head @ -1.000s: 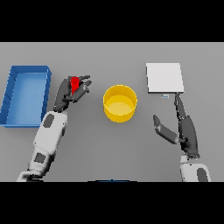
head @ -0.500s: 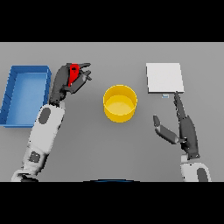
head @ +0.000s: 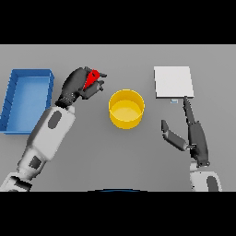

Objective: Pick up the red beaker and tilt it to pour out 1 green nut into yellow bowl. Pick up the yellow bowl and place it on the metallic measuring scale.

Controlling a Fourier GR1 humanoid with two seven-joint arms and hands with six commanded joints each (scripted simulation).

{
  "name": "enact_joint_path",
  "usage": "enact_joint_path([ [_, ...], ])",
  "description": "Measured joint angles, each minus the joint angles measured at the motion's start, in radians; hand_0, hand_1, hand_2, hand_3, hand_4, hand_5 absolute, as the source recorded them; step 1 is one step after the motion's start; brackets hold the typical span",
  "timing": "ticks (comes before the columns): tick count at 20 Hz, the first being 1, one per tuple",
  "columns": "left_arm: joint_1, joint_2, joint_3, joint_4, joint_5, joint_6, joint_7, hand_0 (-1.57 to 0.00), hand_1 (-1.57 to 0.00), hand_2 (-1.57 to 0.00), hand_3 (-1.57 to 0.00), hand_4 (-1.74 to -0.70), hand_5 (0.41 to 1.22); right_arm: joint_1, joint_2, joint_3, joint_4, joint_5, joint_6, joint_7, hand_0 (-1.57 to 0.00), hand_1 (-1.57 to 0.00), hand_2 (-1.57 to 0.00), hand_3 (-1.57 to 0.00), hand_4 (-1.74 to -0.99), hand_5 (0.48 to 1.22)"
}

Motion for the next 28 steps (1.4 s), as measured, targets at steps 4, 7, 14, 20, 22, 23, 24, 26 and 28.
enact_joint_path([
  [4,-0.066,0.063,-0.145,-0.004,-0.170,-0.030,0.086,-1.57,-1.57,-1.57,-1.57,-1.74,1.127,0.018,0.010,0.007,-0.007,-0.014,0.012,-0.017,0.00,0.00,0.00,0.00,-1.256,0.690],
  [7,-0.124,0.099,-0.246,0.017,-0.275,-0.074,0.109,-1.57,-1.57,-1.57,-1.57,-1.74,1.173,0.022,0.003,0.008,-0.019,-0.015,0.019,-0.012,0.00,0.00,0.00,0.00,-1.270,0.700],
  [14,-0.269,0.144,-0.404,0.088,-0.417,-0.191,0.082,-1.57,-1.57,-1.57,-1.39,-1.69,1.211,0.013,0.020,0.005,-0.015,-0.024,0.010,-0.004,0.00,0.00,0.00,0.00,-1.287,0.690],
  [20,-0.394,0.138,-0.562,0.150,-0.509,-0.305,-0.016,-1.57,-1.57,-1.57,-1.45,-1.72,1.218,0.027,0.044,-0.002,-0.009,-0.058,0.012,-0.020,0.00,0.00,0.00,0.00,-1.294,0.653],
  [22,-0.413,0.132,-0.621,0.166,-0.544,-0.327,-0.029,-1.57,-1.57,-1.57,-1.49,-1.73,1.219,0.024,0.047,-0.004,-0.004,-0.062,0.011,-0.023,0.00,0.00,0.00,0.00,-1.290,0.644],
  [23,-0.429,0.127,-0.650,0.181,-0.560,-0.347,-0.037,-1.57,-1.57,-1.57,-1.51,-1.73,1.220,0.019,0.046,-0.011,0.000,-0.064,0.008,-0.022,0.00,0.00,0.00,0.00,-1.291,0.640],
  [24,-0.449,0.126,-0.681,0.191,-0.583,-0.356,-0.042,-1.57,-1.57,-1.57,-1.52,-1.73,1.220,0.019,0.042,-0.014,0.005,-0.066,0.009,-0.022,0.00,0.00,0.00,0.00,-1.291,0.634],
  [26,-0.474,0.126,-0.725,0.201,-0.606,-0.386,-0.051,-1.57,-1.57,-1.57,-1.54,-1.74,1.220,0.019,0.046,-0.010,0.004,-0.057,0.004,-0.026,0.00,0.00,0.00,0.00,-1.291,0.631],
  [28,-0.496,0.125,-0.767,0.193,-0.632,-0.401,-0.053,-1.57,-1.57,-1.57,-1.55,-1.74,1.221,0.019,0.047,-0.011,0.014,-0.052,-0.002,-0.021,0.00,0.00,0.00,0.00,-1.286,0.618],
])
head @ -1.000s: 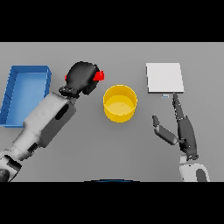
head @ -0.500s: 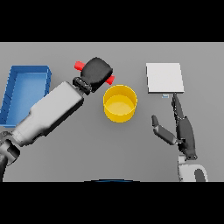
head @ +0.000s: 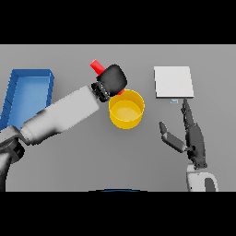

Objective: Pick up the red beaker and tilt it to pour out 1 green nut into yellow bowl. Pick up the yellow bowl and place it on the metallic measuring scale.

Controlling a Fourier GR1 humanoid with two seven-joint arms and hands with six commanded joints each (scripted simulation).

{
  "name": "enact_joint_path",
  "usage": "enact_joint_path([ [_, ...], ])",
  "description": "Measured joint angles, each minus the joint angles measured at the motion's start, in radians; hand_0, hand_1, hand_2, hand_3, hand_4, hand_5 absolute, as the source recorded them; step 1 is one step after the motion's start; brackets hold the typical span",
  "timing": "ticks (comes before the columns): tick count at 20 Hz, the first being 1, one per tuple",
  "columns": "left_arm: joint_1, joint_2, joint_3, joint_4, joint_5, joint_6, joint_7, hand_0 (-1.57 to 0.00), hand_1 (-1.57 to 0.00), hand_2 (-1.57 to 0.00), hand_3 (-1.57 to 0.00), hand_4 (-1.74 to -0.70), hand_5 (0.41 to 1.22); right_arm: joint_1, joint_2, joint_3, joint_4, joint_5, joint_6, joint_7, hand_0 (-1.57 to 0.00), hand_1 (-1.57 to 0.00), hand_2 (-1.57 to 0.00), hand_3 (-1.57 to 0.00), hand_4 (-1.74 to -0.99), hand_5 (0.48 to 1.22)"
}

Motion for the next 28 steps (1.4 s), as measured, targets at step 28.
enact_joint_path([
  [28,-0.505,0.110,-0.037,0.327,0.081,0.059,-0.142,-1.57,-1.57,-1.53,-1.40,-1.72,1.221,-0.016,0.009,0.011,-0.001,0.017,-0.012,-0.012,0.00,0.00,0.00,0.00,-1.193,0.597],
])
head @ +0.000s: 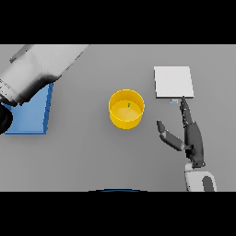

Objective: Pick up the red beaker and tilt it to pour out 1 green nut into yellow bowl. Pick up the yellow bowl and place it on the metallic measuring scale.

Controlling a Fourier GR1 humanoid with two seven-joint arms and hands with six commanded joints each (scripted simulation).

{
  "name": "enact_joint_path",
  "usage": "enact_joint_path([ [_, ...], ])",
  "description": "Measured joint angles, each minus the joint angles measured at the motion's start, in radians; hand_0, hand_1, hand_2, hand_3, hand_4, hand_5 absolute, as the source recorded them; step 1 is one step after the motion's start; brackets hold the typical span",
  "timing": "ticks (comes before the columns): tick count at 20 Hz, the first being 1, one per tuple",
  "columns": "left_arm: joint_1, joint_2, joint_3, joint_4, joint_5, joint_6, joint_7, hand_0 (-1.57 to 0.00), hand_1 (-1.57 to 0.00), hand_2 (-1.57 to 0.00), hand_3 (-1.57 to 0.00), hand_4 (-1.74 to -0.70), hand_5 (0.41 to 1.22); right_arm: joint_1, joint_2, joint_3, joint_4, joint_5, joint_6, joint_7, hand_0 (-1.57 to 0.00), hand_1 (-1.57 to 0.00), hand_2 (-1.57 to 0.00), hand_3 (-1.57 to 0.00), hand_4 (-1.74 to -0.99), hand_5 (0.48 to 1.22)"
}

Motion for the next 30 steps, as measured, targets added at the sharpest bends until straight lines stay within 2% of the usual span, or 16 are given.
enact_joint_path([
  [2,0.005,0.017,0.099,0.089,0.099,0.023,0.054,-1.57,-1.57,-1.55,-1.38,-1.73,1.221,-0.021,-0.008,-0.012,0.025,-0.006,0.001,0.013,0.00,0.00,0.00,0.00,-1.199,0.594],
  [3,0.020,0.041,0.158,0.122,0.163,0.034,0.080,-1.57,-1.57,-1.55,-1.36,-1.73,1.221,-0.021,-0.017,-0.016,0.019,-0.013,0.007,0.004,0.00,0.00,0.00,0.00,-1.209,0.593],
  [4,0.035,0.057,0.212,0.152,0.219,0.047,0.137,-1.57,-1.57,-1.56,-1.36,-1.73,1.221,-0.024,-0.022,-0.019,0.023,-0.018,0.013,0.002,0.00,0.00,0.00,0.00,-1.222,0.592],
  [5,0.050,0.079,0.265,0.177,0.279,0.069,0.156,-1.57,-1.57,-1.56,-1.37,-1.73,1.221,-0.011,-0.013,-0.012,0.018,-0.019,0.014,-0.011,0.00,0.00,0.00,0.00,-1.224,0.592],
  [6,0.075,0.102,0.315,0.188,0.339,0.100,0.167,-1.57,-1.57,-1.56,-1.38,-1.73,1.221,-0.022,-0.008,-0.008,0.031,-0.027,0.024,-0.011,0.00,0.00,0.00,0.00,-1.222,0.590],
  [7,0.103,0.133,0.356,0.194,0.396,0.125,0.149,-1.57,-1.57,-1.56,-1.40,-1.74,1.221,-0.006,-0.020,-0.011,0.025,-0.024,0.024,-0.048,0.00,0.00,0.00,0.00,-1.222,0.587],
  [9,0.150,0.171,0.421,0.179,0.489,0.171,0.174,-1.57,-1.57,-1.57,-1.43,-1.74,1.221,-0.017,-0.018,-0.011,0.036,-0.026,0.026,-0.041,0.00,0.00,0.00,0.00,-1.222,0.586],
  [10,0.192,0.201,0.454,0.168,0.541,0.195,0.159,-1.57,-1.57,-1.57,-1.43,-1.74,1.221,-0.019,-0.024,-0.012,0.043,-0.022,0.027,-0.039,0.00,0.00,0.00,0.00,-1.226,0.587],
  [11,0.237,0.233,0.486,0.145,0.592,0.217,0.178,-1.57,-1.57,-1.57,-1.41,-1.74,1.221,-0.023,-0.030,-0.016,0.042,-0.023,0.027,-0.040,0.00,0.00,0.00,0.00,-1.223,0.591],
  [12,0.286,0.255,0.501,0.103,0.629,0.245,0.241,-1.57,-1.57,-1.57,-1.41,-1.74,1.221,-0.021,-0.038,-0.017,0.048,-0.014,0.024,-0.050,0.00,0.00,0.00,0.00,-1.217,0.595],
  [14,0.397,0.300,0.552,0.014,0.721,0.330,0.291,-1.57,-1.57,-1.57,-1.45,-1.74,1.221,-0.027,-0.039,-0.019,0.061,-0.023,0.032,-0.052,0.00,0.00,0.00,0.00,-1.212,0.604],
  [20,0.731,0.386,0.596,-0.315,0.895,0.548,0.538,-1.57,-1.57,-1.57,-1.45,-1.74,1.221,-0.029,-0.054,0.002,0.052,0.018,0.032,-0.032,0.00,0.00,0.00,0.00,-1.206,0.653],
  [24,0.925,0.439,0.584,-0.512,0.962,0.650,0.602,-1.57,-1.57,-1.57,-1.45,-1.74,1.221,-0.030,-0.046,0.013,0.050,0.032,0.026,-0.024,0.00,0.00,0.00,0.00,-1.217,0.664],
  [26,0.988,0.435,0.569,-0.547,0.981,0.698,0.630,-1.57,-1.57,-1.57,-1.47,-1.74,1.221,-0.037,-0.047,0.010,0.050,0.027,0.026,-0.024,0.00,0.00,0.00,0.00,-1.214,0.664],
  [28,1.032,0.427,0.559,-0.565,1.000,0.736,0.624,-1.57,-1.57,-1.57,-1.51,-1.74,1.221,-0.022,-0.044,0.014,0.052,0.036,0.021,-0.039,0.00,0.00,0.00,0.00,-1.217,0.666],
  [30,1.052,0.429,0.537,-0.597,1.004,0.762,0.646,-1.57,-1.57,-1.57,-1.53,-1.74,1.166,-0.021,-0.056,0.008,0.047,0.023,0.034,-0.043,0.00,0.00,0.00,0.00,-1.214,0.666],
])
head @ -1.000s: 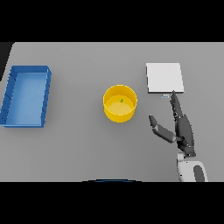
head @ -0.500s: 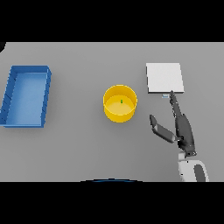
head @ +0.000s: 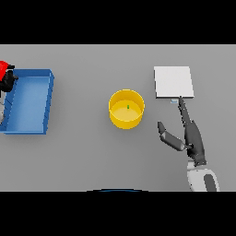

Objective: Pick up the red beaker and tilt it to pour out 1 green nut into yellow bowl. Pick up the yellow bowl and place it on the metallic measuring scale.

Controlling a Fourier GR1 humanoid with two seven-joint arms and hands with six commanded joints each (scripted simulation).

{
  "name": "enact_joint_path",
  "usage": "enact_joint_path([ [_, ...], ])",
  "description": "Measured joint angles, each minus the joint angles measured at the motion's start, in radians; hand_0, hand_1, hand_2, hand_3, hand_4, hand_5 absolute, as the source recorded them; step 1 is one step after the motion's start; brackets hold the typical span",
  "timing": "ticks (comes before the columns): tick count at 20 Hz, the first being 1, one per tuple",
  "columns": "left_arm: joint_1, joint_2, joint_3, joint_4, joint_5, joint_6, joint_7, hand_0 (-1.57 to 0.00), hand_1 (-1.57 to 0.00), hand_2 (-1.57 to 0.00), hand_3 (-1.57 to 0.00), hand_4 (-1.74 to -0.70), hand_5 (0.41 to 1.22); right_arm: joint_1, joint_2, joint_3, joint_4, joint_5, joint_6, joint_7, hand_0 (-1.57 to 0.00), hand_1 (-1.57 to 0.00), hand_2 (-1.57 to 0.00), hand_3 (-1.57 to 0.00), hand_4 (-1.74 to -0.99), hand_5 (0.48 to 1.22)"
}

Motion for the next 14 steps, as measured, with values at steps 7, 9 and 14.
enact_joint_path([
  [7,0.024,0.040,-0.082,-0.022,0.049,-0.064,0.010,-1.46,-1.18,-1.19,-1.13,-1.23,0.803,0.009,0.005,0.003,-0.009,-0.003,-0.001,-0.005,0.00,0.00,0.00,0.00,-1.188,0.663],
  [9,0.033,0.069,-0.082,-0.057,0.104,-0.160,0.020,-0.93,-0.76,-0.77,-0.72,-1.03,0.758,0.006,-0.008,-0.008,-0.017,-0.013,0.003,-0.005,0.00,0.00,0.00,0.00,-1.185,0.665],
  [14,0.047,0.111,-0.084,-0.107,0.164,-0.262,0.005,-0.30,-0.25,-0.25,-0.24,-0.83,0.688,0.025,0.008,0.011,-0.022,0.004,-0.001,0.004,0.00,0.00,0.00,0.00,-1.189,0.666],
])
